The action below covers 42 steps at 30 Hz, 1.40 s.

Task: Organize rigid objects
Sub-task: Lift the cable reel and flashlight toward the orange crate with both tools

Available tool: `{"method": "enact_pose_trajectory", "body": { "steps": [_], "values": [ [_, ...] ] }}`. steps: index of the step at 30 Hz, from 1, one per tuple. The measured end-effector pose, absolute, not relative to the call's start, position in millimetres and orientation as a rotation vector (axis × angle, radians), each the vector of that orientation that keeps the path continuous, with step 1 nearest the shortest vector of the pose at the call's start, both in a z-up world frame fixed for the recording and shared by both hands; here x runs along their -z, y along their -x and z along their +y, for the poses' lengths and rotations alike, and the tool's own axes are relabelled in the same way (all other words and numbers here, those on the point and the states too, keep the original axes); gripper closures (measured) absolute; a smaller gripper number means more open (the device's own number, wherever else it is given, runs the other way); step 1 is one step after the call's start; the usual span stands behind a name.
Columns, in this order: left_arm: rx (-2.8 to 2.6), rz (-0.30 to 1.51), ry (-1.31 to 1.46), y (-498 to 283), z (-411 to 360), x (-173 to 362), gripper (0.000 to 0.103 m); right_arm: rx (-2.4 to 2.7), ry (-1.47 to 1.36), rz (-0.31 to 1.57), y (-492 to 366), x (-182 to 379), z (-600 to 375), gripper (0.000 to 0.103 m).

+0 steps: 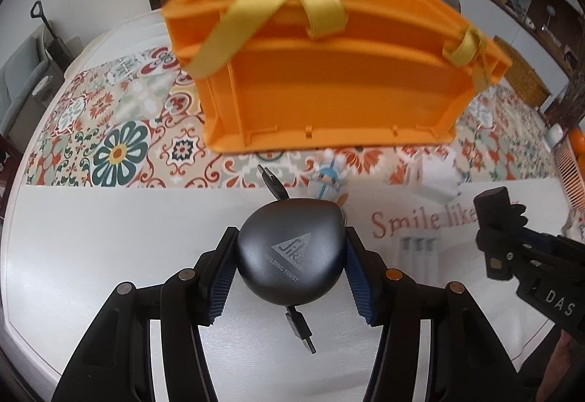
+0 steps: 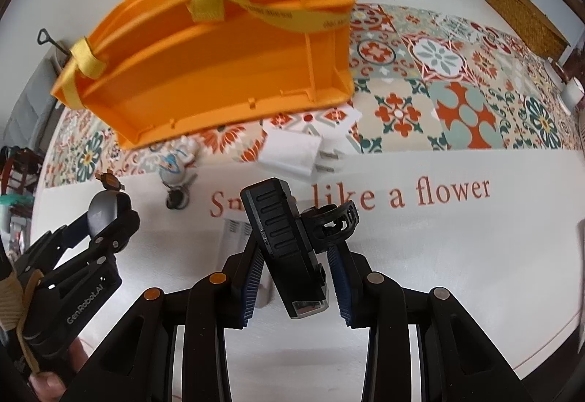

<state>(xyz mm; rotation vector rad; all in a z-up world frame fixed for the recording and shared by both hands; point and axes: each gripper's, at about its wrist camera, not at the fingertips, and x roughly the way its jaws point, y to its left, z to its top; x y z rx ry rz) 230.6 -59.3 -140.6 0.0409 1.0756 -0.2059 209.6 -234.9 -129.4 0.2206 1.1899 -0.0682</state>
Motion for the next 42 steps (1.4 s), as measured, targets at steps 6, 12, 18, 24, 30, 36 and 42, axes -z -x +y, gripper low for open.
{"method": "enact_pose_trajectory", "body": {
  "steps": [6,12,18,24,30,36,42],
  "values": [
    [0.223,1.026,-0.028,-230,-59,118,0.048,0.054,-0.212,1.153,-212,111,-231,0.067],
    [0.231,1.007,-0.002,-231,-55,103,0.048,0.041,-0.215,1.108,-213,92,-229,0.067],
    [0.227,0.978,-0.009,-229,-53,87,0.048,0.026,-0.223,1.069,-213,76,-226,0.067],
    [0.222,0.949,0.001,-230,-50,72,0.048,0.006,-0.219,1.035,-214,62,-222,0.067],
    [0.227,0.920,0.013,-231,-52,58,0.048,-0.005,-0.206,1.005,-214,47,-219,0.067],
    [0.219,0.880,0.015,-230,-55,42,0.048,-0.021,-0.199,0.975,-215,33,-221,0.067],
    [0.221,0.852,0.010,-231,-60,31,0.048,-0.048,-0.193,0.946,-217,24,-222,0.067]
  ]
}}
